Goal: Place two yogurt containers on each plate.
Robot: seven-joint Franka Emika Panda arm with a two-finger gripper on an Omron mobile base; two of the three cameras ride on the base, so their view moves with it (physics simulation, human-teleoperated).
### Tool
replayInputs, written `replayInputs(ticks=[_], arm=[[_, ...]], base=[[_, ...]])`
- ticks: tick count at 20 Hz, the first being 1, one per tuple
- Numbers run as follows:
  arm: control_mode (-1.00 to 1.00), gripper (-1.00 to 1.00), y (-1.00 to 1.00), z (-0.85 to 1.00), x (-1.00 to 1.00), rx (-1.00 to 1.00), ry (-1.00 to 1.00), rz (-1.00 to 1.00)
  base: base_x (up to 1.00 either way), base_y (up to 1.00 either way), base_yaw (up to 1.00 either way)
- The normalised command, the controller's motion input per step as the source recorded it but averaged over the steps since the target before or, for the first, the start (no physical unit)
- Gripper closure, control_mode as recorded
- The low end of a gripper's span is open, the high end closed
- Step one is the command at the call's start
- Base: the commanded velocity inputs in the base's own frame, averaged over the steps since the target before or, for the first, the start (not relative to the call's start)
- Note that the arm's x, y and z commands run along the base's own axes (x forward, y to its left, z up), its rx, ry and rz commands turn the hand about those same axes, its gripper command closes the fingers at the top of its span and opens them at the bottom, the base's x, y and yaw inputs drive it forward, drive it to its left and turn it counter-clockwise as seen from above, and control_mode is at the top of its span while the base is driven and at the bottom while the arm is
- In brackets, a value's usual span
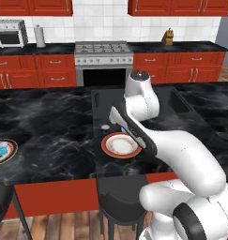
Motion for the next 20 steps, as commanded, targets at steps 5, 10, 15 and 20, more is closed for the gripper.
replayInputs(ticks=[5, 10, 15, 20], arm=[[-1.0, -1.0, 0.51, -0.41, 1.0, -0.05, 0.0, -0.15], [-1.0, -1.0, -0.03, -0.28, 0.88, 0.11, 0.03, -0.07], [-1.0, -1.0, -0.1, -0.29, 0.67, 0.06, 0.16, 0.0], [-1.0, -1.0, 0.0, -0.54, 0.8, 0.01, 0.17, 0.01]], base=[[0.0, 0.0, 0.0], [0.0, 0.0, 0.0], [0.0, 0.0, 0.0], [0.0, 0.0, 0.0]])
